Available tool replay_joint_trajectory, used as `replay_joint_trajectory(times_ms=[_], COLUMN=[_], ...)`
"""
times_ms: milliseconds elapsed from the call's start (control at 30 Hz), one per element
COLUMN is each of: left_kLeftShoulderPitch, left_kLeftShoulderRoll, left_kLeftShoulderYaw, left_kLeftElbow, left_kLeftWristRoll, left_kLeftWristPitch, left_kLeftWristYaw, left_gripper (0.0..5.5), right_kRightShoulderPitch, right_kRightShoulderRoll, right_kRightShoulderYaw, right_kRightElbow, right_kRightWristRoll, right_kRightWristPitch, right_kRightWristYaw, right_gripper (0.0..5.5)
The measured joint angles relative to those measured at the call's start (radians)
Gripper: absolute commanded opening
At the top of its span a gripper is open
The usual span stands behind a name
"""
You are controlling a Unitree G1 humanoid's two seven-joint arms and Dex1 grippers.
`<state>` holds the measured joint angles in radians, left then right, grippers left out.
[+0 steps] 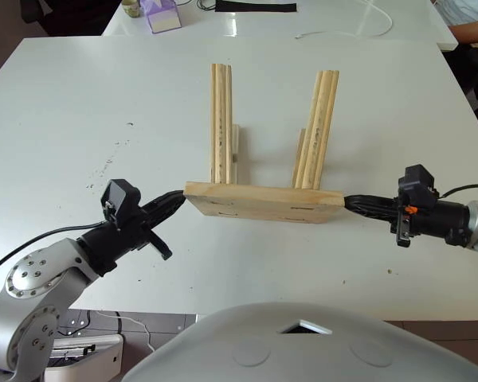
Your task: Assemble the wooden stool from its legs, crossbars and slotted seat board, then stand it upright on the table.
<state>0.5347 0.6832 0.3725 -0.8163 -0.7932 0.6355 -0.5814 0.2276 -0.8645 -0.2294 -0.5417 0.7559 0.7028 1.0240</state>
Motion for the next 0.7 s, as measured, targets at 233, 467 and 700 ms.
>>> replay_joint_trajectory(times_ms=[233,467,700], left_kLeftShoulderPitch=[0.035,-0.018,0.047], left_kLeftShoulderRoll=[-0.028,0.054,0.102], left_kLeftShoulderYaw=[-0.045,0.078,0.04], left_kLeftElbow=[0.038,0.223,0.347], left_kLeftWristRoll=[0.056,0.072,0.258], left_kLeftWristPitch=[-0.074,-0.095,-0.191], left_kLeftWristYaw=[-0.036,-0.148,-0.251], left_gripper=[0.01,0.01,1.0], right_kRightShoulderPitch=[-0.046,0.027,0.018], right_kRightShoulderRoll=[-0.006,-0.046,-0.036], right_kRightShoulderYaw=[0.051,0.047,0.059], right_kRightElbow=[0.098,0.281,0.285], right_kRightWristRoll=[-0.068,-0.213,-0.26], right_kRightWristPitch=[-0.11,-0.238,-0.298], right_kRightWristYaw=[0.07,0.129,0.112], right_gripper=[0.0,0.0,0.96])
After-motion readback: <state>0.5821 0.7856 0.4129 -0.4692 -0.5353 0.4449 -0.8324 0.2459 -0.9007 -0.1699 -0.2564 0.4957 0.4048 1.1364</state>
